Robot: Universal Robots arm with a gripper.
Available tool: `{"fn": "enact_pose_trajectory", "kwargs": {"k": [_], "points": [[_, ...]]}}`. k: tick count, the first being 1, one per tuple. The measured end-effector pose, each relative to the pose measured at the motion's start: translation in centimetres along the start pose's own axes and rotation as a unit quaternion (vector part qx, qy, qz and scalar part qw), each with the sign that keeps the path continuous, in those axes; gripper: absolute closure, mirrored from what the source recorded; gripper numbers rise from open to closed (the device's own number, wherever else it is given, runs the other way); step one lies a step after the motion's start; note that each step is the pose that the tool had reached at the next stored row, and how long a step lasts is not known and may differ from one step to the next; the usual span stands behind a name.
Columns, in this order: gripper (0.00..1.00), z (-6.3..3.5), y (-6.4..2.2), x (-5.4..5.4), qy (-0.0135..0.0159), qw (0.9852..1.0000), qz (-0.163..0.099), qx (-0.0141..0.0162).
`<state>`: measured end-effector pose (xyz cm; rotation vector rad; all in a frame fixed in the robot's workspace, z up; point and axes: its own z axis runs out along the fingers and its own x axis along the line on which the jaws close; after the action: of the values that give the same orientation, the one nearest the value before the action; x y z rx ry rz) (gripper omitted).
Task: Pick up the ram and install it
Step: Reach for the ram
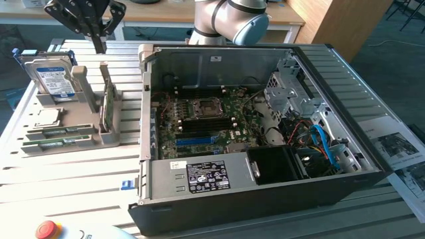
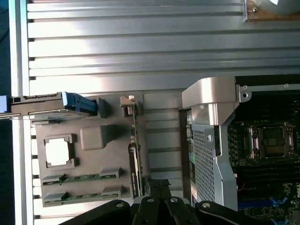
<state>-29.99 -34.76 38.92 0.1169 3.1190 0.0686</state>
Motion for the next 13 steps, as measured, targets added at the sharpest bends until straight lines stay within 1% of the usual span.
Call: {"fn": "enact_pose_trajectory", "kwargs": {"k": [13], "points": [[0.90,0.04,0.62,3.1,0.0009,1.0000,0.000,0.0000]]}}
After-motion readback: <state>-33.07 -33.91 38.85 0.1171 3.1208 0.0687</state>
